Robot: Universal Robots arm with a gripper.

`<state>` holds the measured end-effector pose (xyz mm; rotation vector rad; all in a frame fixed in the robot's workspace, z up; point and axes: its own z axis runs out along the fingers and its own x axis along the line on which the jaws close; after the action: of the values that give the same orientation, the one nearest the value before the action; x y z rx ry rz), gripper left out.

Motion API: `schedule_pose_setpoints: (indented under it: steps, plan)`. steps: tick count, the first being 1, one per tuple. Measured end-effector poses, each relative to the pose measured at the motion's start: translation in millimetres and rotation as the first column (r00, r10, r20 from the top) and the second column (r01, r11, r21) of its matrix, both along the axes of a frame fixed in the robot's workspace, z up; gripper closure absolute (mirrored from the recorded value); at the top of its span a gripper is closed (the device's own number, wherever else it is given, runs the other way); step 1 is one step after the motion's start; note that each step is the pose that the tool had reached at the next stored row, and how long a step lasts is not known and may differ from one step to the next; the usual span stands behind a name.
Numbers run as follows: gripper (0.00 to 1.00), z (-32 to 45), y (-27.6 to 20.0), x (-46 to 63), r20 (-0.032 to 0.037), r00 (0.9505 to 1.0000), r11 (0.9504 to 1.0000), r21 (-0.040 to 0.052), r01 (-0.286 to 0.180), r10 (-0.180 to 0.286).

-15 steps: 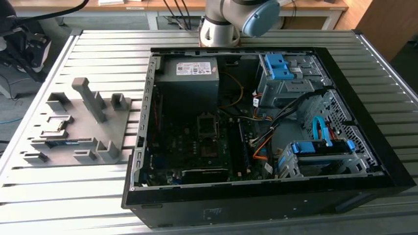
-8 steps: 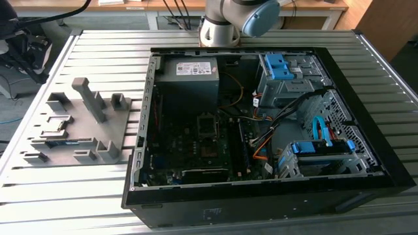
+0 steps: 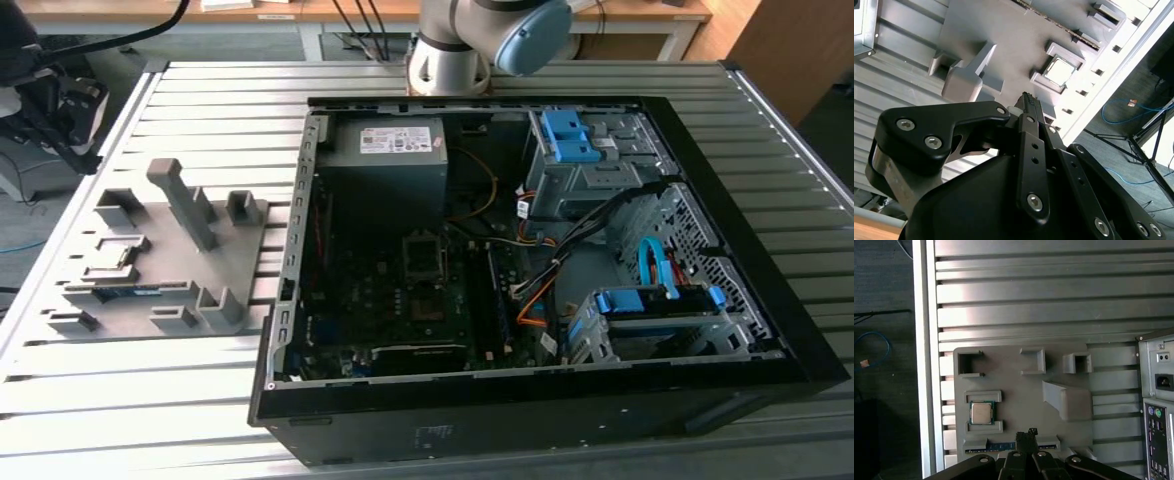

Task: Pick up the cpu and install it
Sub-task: 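Reach for the cpu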

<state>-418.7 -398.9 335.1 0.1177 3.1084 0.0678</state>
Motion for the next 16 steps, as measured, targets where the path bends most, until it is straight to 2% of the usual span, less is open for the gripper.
schedule_pose_setpoints:
  steps: [16]
  plan:
    - [0.9, -8.2, 0.0, -1.3, 0.0, 1.0, 1.0, 0.0, 0.0, 0.0]
